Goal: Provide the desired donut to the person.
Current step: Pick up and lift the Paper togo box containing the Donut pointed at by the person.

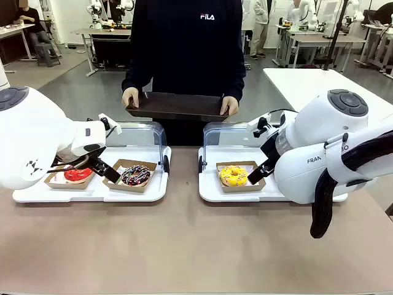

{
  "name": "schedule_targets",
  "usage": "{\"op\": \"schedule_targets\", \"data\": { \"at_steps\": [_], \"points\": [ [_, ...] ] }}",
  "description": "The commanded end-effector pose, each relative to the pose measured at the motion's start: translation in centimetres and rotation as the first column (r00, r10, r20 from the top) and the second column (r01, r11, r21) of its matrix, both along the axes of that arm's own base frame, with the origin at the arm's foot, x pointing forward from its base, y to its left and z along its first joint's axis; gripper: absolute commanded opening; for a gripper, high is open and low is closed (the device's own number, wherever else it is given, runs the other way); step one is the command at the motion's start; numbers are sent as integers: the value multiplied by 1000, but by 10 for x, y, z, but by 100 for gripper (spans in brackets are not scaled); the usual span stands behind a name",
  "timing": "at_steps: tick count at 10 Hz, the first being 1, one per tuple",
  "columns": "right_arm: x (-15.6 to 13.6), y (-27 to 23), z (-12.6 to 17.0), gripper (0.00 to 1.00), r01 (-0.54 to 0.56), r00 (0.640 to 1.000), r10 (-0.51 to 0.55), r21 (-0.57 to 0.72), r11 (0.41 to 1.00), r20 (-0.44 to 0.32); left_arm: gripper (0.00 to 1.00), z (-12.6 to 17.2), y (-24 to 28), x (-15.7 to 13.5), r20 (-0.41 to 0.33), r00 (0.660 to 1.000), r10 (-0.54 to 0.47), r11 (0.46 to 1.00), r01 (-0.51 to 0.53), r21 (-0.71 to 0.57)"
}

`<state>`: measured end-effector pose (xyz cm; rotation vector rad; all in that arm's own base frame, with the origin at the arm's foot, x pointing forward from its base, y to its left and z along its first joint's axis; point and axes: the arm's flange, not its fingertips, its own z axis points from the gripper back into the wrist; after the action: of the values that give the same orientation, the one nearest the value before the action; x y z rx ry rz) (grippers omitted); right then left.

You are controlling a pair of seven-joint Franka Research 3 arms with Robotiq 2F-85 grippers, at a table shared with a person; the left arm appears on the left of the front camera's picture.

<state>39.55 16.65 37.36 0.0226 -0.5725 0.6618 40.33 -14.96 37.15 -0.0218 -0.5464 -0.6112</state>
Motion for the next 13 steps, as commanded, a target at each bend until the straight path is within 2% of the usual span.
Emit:
{"op": "schedule_targets", "data": {
  "at_steps": [1,9,10,11,12,13],
  "points": [
    [0,0,0,100,0,1000,0,0,1000,0,100,0,0,0,0,1000,0,1000,0,0],
    [0,0,0,100,0,1000,0,0,1000,0,100,0,0,0,0,1000,0,1000,0,0],
    [-8,-5,22,100,-49,999,49,-53,997,-5,100,18,8,-12,33,999,-28,1000,28,8],
    [-22,-19,55,100,-123,992,124,8,992,-34,100,39,25,-26,52,998,-42,999,43,-21],
    [-39,-35,86,100,-186,982,186,0,983,-33,100,56,44,-42,10,995,-101,990,102,-93],
    [-55,-54,114,100,-246,968,247,16,969,-44,100,70,65,-58,-5,990,-143,983,141,-114]
  ]
}}
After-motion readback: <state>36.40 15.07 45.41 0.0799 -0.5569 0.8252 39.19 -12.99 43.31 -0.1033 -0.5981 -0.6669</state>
